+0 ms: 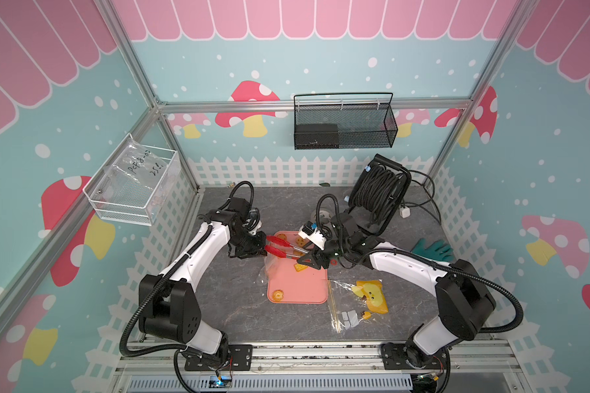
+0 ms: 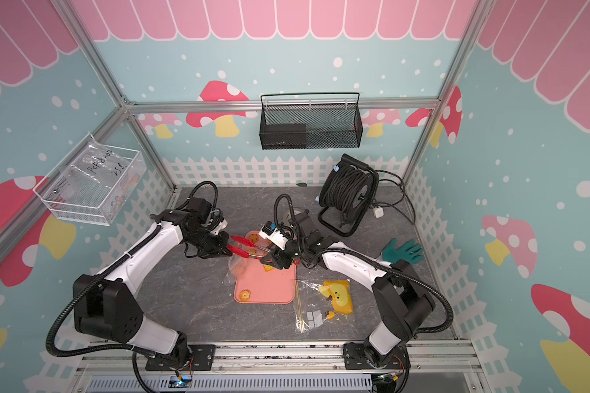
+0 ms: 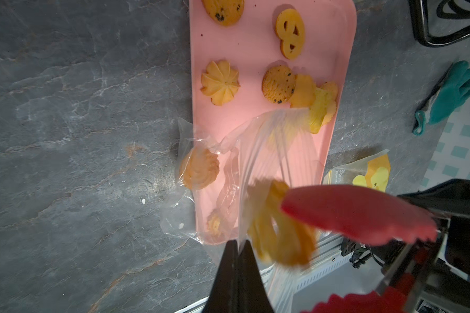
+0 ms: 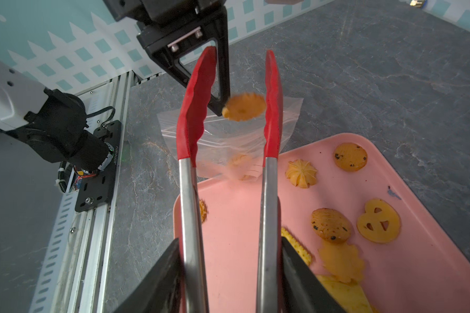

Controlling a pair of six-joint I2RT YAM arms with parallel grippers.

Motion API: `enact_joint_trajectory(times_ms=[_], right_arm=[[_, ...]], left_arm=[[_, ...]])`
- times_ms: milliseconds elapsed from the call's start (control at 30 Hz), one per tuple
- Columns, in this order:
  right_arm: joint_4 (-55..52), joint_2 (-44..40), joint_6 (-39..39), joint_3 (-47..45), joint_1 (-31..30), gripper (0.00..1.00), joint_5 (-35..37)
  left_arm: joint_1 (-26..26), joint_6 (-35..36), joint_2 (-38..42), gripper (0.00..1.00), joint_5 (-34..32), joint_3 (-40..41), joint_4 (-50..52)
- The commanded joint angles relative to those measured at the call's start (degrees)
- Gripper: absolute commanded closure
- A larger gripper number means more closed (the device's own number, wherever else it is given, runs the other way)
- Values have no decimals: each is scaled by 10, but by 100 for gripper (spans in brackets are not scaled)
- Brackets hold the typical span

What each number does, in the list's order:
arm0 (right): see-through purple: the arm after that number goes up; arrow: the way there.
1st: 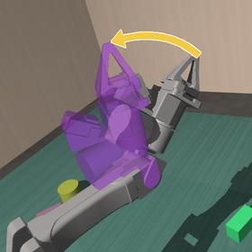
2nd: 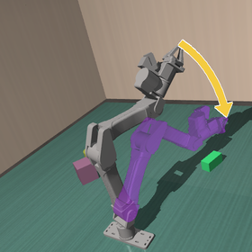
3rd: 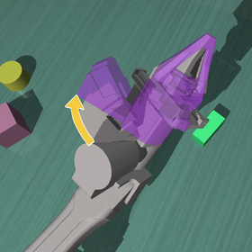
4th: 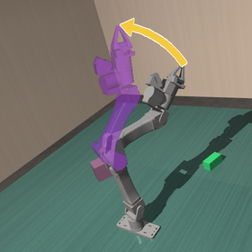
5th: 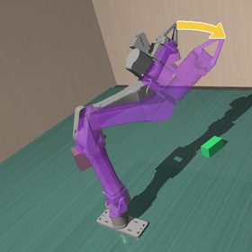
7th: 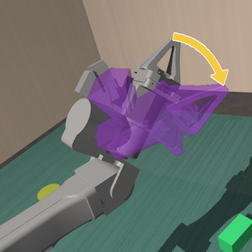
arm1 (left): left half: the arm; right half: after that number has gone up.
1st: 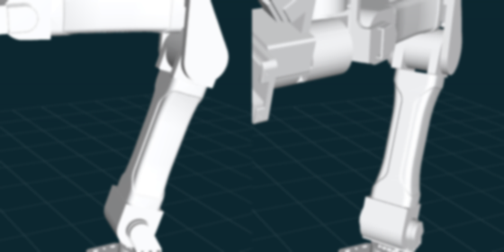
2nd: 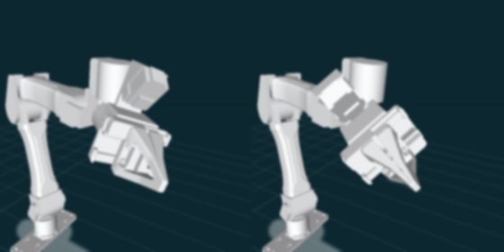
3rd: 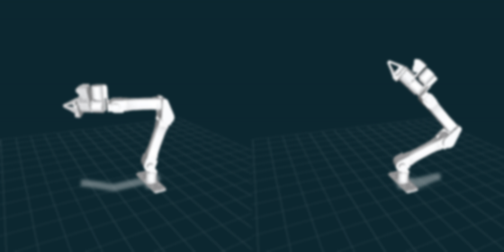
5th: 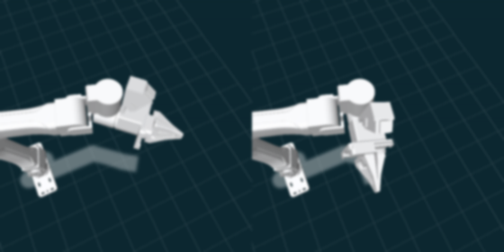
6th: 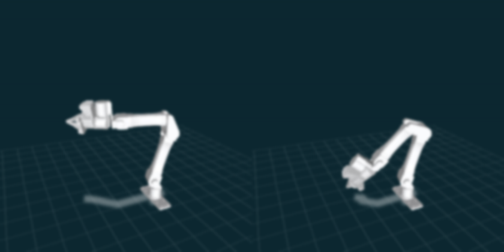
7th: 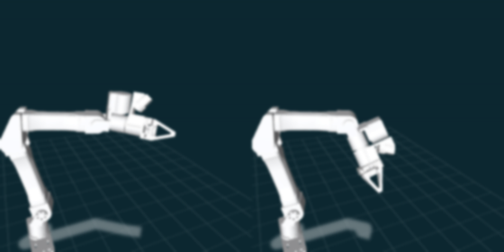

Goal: Put the cookies into a resealable bag to prevent moisture
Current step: Place the cookie in the ziploc bag, then pick up the cookie from the tray.

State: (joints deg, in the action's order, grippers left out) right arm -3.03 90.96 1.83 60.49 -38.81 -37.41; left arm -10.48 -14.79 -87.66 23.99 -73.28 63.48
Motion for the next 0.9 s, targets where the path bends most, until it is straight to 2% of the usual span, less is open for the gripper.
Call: enact_joint_trajectory(times_ms=[0, 133, 233, 333, 500, 867], right_arm=[[4, -50, 10, -6, 11, 40, -11], [-20, -101, 14, -27, 40, 41, 20], [-82, -116, 64, -31, 48, 42, 95], [-140, -82, 122, -22, 40, 42, 141], [-160, -12, 186, 7, 1, 40, 217], [-164, 126, 233, 110, -19, 39, 244]], left_arm=[[5, 0, 13, 100, -13, -11, 9], [7, 3, 15, 100, -25, -21, 16], [9, 9, 14, 100, -46, -30, 28], [14, 13, 9, 100, -62, -44, 39], [18, 19, 3, 100, -70, -73, 55], [18, 25, -13, 100, -49, -71, 55]])
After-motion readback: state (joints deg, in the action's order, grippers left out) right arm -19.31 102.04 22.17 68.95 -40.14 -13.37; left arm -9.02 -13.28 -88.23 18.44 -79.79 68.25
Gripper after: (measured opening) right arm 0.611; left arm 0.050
